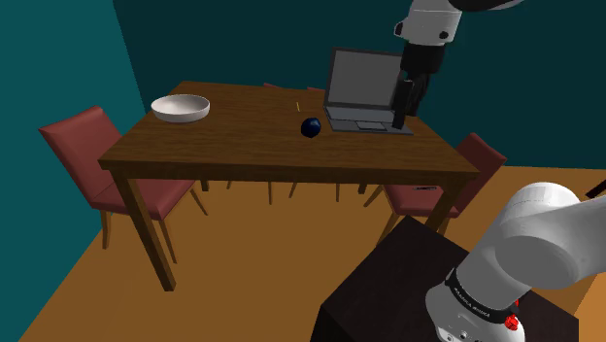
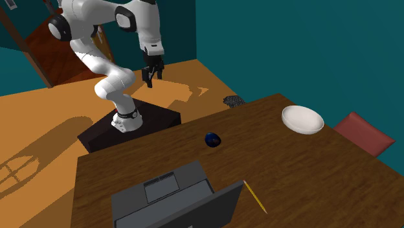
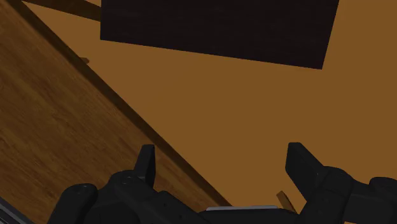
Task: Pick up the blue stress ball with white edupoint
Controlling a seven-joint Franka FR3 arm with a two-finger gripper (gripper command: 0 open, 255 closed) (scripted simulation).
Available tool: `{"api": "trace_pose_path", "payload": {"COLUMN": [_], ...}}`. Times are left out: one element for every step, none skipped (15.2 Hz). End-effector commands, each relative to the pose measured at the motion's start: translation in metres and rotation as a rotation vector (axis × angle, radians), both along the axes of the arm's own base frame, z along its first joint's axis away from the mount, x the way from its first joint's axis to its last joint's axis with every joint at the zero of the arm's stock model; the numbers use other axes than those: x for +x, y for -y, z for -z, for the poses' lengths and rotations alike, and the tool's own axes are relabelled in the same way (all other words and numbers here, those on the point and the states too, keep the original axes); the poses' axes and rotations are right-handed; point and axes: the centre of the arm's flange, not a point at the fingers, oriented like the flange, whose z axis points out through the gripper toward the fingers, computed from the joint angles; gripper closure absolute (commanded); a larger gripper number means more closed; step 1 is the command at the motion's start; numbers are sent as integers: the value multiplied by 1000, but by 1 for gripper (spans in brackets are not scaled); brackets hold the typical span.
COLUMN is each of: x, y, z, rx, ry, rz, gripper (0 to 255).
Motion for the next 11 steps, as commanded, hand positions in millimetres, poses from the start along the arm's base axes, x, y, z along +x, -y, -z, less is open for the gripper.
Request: {"api": "trace_pose_path", "payload": {"x": [0,8,16,25,33,42,51,59,68,77,86], "y": [0,5,10,14,19,24,28,33,37,41,46], "z": [0,7,14,21,27,34,41,47,54,60,66], "rx": [0,9,18,27,36,45,54,63,72,81,90], "ry": [0,15,30,45,60,75,90,105,120,135,150], "rz": [0,0,0,0,0,0,0,1,1,1,1], "gripper": [0,0,0,0,0,0,0,0,0,0,0]}}
